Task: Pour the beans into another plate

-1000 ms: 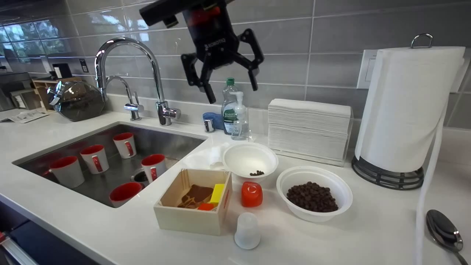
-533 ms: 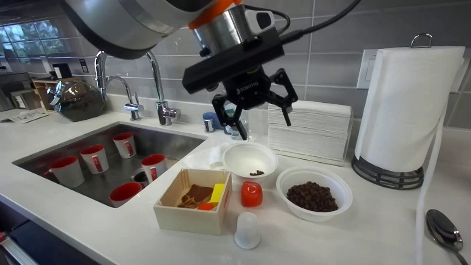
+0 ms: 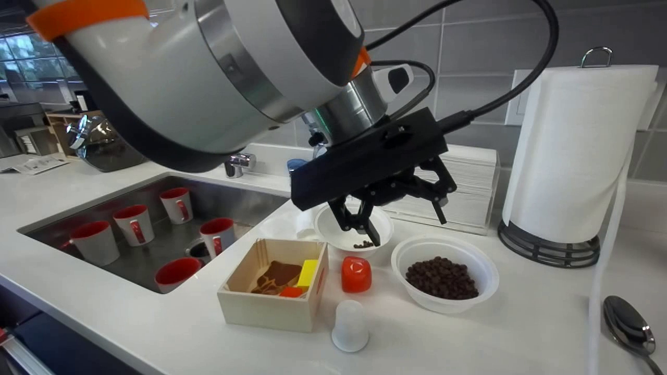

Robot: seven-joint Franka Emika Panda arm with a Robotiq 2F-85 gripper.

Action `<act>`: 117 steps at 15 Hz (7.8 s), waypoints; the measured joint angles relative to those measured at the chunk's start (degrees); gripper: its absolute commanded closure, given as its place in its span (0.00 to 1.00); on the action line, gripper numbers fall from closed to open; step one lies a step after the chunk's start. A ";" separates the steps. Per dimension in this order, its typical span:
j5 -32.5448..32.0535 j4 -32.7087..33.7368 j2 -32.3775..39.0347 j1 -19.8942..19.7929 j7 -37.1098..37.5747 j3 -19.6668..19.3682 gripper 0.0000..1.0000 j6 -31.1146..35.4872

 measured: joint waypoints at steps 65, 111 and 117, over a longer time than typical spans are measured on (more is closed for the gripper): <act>29.94 -0.37 -12.39 25.70 1.40 7.50 1.00 -22.79; 95.11 7.04 -12.79 34.45 -53.38 -11.29 1.00 -41.50; 99.01 10.31 -9.22 31.12 -58.02 -11.68 1.00 -46.68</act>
